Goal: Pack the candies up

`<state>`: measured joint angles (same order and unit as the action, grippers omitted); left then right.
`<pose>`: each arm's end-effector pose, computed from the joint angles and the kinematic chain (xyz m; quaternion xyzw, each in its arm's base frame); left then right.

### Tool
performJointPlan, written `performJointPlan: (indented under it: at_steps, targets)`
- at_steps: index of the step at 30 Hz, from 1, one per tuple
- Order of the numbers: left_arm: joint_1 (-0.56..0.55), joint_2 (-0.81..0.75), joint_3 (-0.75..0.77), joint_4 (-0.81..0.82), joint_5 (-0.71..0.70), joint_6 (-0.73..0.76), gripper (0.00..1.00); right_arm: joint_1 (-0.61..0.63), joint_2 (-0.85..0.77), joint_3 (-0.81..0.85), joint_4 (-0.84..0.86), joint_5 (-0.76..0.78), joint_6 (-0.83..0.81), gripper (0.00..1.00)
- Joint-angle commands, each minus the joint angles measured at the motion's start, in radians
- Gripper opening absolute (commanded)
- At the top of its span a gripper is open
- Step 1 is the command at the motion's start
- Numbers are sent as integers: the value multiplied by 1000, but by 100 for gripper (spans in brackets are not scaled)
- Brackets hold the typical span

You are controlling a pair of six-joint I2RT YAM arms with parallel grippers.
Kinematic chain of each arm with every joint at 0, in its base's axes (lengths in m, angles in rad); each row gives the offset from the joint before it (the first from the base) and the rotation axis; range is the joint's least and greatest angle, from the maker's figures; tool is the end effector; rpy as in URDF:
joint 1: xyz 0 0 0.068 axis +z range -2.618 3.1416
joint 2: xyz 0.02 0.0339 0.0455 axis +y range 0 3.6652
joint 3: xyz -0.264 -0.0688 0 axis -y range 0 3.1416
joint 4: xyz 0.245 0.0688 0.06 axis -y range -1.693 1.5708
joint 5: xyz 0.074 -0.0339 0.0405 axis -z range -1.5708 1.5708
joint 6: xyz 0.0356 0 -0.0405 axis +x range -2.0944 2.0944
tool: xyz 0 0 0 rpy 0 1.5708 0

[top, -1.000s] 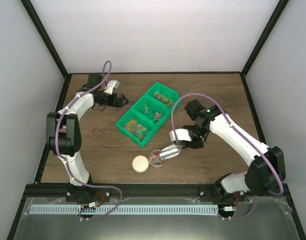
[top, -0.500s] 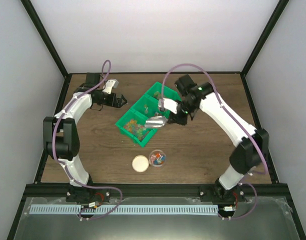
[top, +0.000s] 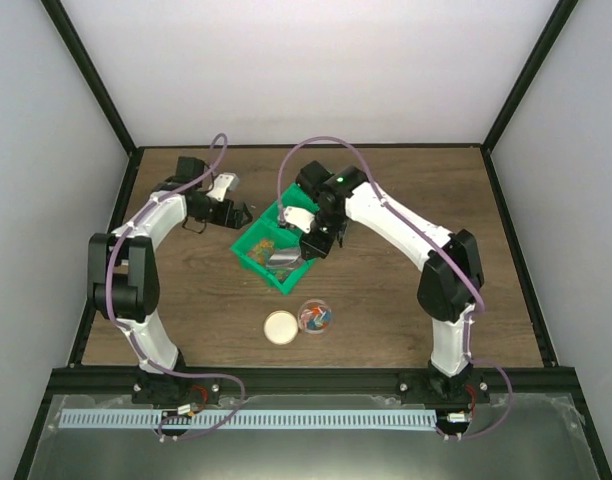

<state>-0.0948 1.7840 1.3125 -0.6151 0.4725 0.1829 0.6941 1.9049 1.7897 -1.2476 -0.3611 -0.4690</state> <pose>0.3674 -0.0512 0.2201 0.1862 0.9270 -0.2167 0.2429 0.2833 0.2521 0.2894 -0.5530 0.8073 0.1889 0.0814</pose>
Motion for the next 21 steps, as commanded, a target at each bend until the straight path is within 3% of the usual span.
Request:
performJointPlan:
  at_steps: [1, 14, 21]
  targets:
    - [-9, -15, -37, 2, -19, -8, 90, 23, 60, 67, -49, 67, 74, 1]
    - [-25, -15, -107, 11, 26, -4, 75, 67, 147, 108, -56, 254, 61, 1]
    - [-52, -33, -161, 26, -16, -26, 59, 92, 185, 121, -58, 318, 9, 1]
